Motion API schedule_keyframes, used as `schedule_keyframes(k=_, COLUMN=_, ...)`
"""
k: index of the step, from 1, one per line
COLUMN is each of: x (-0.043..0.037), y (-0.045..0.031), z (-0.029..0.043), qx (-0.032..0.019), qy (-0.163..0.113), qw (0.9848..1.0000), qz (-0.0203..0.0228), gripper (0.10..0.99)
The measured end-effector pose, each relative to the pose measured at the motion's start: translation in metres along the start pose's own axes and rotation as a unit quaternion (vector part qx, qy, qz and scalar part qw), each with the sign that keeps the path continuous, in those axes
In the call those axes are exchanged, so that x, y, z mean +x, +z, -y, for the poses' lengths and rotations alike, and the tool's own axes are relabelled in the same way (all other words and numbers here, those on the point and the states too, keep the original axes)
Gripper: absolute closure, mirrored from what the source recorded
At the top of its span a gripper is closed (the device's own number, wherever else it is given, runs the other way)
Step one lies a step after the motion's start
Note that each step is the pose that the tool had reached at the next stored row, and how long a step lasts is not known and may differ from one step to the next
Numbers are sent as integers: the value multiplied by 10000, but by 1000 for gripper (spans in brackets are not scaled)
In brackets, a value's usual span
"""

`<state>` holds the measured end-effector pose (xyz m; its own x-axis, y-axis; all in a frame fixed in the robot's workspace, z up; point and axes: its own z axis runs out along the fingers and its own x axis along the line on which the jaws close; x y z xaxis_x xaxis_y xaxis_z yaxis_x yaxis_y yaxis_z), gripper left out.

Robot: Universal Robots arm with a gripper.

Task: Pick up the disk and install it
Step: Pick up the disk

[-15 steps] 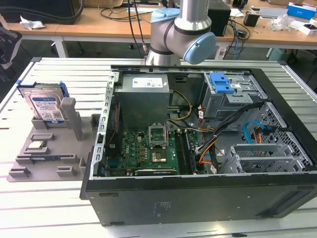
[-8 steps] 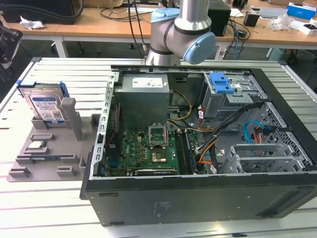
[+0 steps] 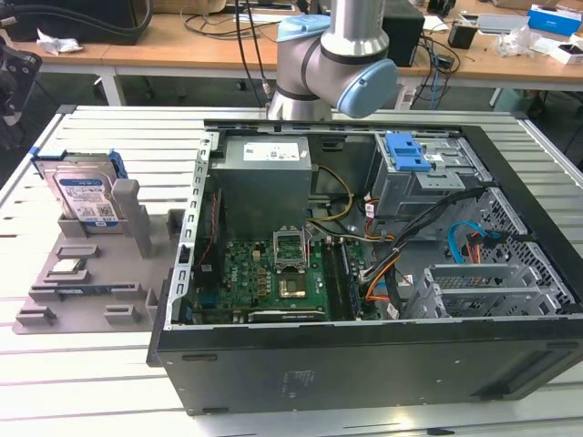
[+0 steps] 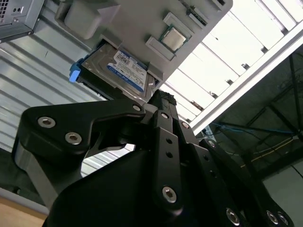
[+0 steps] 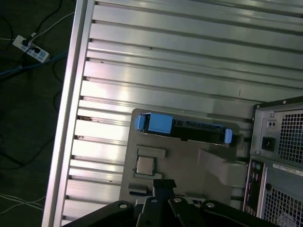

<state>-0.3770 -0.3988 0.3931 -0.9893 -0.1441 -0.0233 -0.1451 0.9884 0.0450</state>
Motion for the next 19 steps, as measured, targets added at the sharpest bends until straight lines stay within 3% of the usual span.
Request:
schedule_keyframes(k=7, x=0, y=0, z=0, qx=-8, qy=-325, qw=9995, qz=-15, gripper=980)
schedule_keyframes(k=19, x=0, y=0, z=0, qx=-19, qy=-799, qw=9968, qz=-36, gripper=980)
